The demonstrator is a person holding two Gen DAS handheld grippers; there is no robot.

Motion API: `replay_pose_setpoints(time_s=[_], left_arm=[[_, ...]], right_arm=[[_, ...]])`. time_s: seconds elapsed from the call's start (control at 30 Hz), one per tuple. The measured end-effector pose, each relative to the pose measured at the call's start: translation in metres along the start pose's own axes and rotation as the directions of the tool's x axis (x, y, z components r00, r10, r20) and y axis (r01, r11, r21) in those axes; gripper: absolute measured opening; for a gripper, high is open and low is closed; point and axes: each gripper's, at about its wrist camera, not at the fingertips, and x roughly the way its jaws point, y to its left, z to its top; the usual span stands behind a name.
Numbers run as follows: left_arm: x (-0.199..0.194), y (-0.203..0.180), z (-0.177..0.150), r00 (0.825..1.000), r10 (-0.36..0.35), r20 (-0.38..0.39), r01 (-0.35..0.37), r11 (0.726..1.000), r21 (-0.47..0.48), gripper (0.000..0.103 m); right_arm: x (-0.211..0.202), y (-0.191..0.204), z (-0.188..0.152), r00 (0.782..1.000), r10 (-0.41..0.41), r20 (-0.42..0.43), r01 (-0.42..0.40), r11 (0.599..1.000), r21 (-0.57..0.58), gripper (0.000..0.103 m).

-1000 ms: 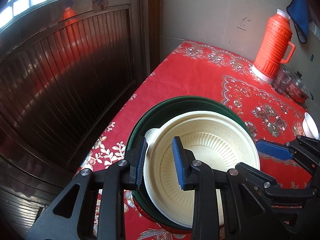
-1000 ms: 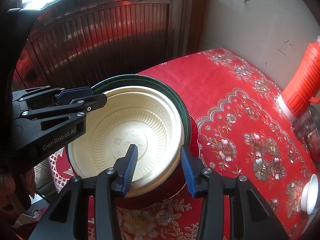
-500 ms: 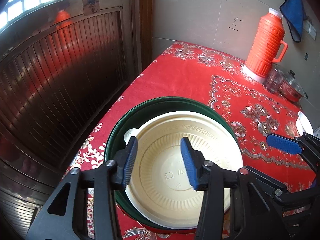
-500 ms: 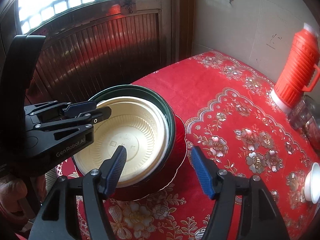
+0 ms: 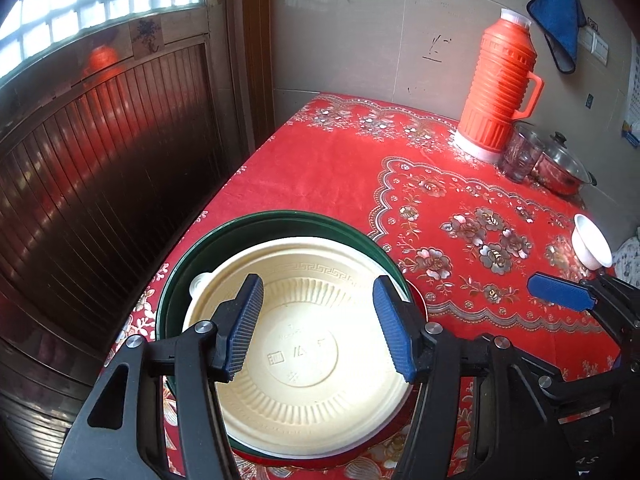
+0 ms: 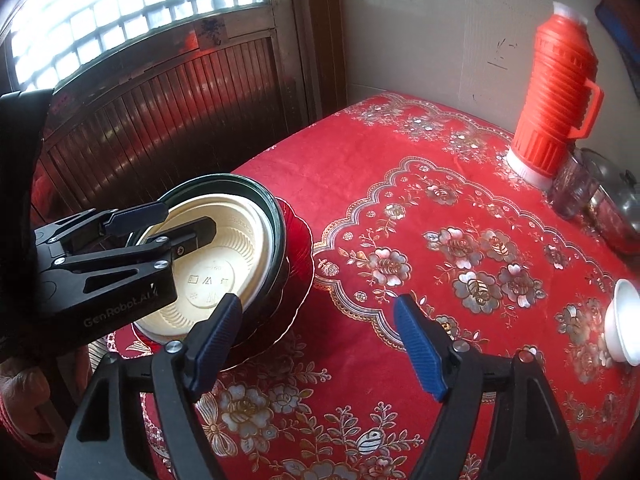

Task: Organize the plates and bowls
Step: 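Open both grippers and withdraw them from the beige bowl, then move both grippers to the small white bowl and grasp its rim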

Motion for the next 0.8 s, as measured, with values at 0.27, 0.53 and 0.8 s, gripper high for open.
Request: replay_pose_setpoints(time_s=[0.27, 0.53, 0.8], left_arm=[[0.003, -0.029, 0.005, 0.999, -0.039, 0.001, 0.039, 0.998, 0.041, 0.058], [0.009, -0.097, 0.011, 0.994, -0.107, -0.013, 0.108, 0.984, 0.145, 0.058], [0.025, -0.181, 0.014, 0.979, -0.194, -0.064, 0.204, 0.949, 0.242, 0.058]], right_arm=[[-0.013, -0.023, -0.009, 0.999, -0.042, 0.0, 0.042, 0.998, 0.045, 0.079], [-0.032, -0.075, -0.027, 0.993, -0.121, -0.013, 0.122, 0.983, 0.135, 0.079], [-0.054, -0.141, -0.054, 0.98, -0.196, -0.033, 0.198, 0.95, 0.242, 0.079]])
